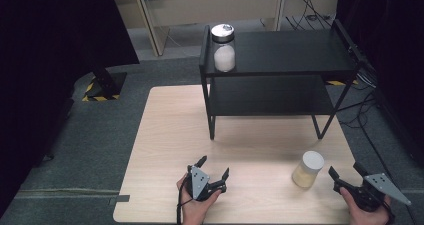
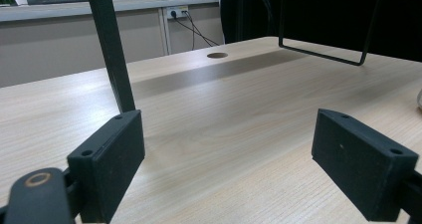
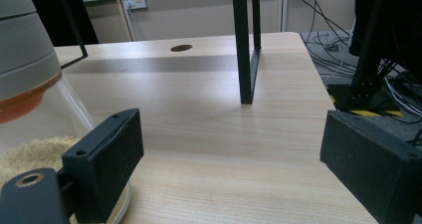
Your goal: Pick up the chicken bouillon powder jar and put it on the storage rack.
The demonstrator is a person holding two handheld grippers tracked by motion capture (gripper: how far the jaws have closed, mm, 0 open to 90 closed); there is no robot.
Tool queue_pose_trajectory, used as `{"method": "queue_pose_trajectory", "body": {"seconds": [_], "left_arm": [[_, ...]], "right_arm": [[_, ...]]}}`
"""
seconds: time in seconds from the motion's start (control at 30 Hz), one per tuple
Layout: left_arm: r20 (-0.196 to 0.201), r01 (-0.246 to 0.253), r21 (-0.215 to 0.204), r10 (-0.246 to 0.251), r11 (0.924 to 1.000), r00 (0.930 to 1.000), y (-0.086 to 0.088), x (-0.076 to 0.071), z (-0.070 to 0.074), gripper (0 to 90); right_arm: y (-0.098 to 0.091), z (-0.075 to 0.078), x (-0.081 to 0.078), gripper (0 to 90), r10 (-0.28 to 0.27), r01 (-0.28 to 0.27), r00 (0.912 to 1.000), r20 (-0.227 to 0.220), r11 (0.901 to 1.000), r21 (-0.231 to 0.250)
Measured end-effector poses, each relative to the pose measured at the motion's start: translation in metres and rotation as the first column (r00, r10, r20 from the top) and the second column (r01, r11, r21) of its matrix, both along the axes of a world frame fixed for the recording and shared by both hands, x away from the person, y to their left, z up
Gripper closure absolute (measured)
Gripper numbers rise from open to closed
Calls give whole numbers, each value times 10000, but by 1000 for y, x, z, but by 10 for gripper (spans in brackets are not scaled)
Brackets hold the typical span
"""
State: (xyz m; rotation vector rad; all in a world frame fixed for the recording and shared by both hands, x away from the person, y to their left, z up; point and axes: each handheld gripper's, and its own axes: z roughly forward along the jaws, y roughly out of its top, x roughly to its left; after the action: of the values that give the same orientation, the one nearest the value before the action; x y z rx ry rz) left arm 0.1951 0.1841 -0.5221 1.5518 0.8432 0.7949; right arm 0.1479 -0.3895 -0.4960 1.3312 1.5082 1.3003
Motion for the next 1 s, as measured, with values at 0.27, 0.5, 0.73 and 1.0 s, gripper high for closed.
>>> {"method": "queue_pose_trajectory", "body": {"seconds": [0.27, 0.5, 0.73, 1.0], "left_arm": [[38, 24, -2, -24, 10000, 10000, 0, 0, -1, 129], [38, 21, -19, -21, 10000, 10000, 1, 0, -1, 129], [10, 13, -80, -13, 10000, 10000, 1, 0, -1, 129], [3, 12, -58, -12, 10000, 10000, 1, 0, -1, 128]], "right_arm": [[-4, -1, 0, 101, 156, -156, 9999, 31, 9999, 72], [-14, 1, -5, 101, 730, -730, 9969, 300, 9973, -31], [-14, 4, -7, 101, 1624, -1611, 9852, 546, 9865, -282], [-17, 7, -6, 102, 2623, -2606, 9625, 696, 9649, -331]]}}
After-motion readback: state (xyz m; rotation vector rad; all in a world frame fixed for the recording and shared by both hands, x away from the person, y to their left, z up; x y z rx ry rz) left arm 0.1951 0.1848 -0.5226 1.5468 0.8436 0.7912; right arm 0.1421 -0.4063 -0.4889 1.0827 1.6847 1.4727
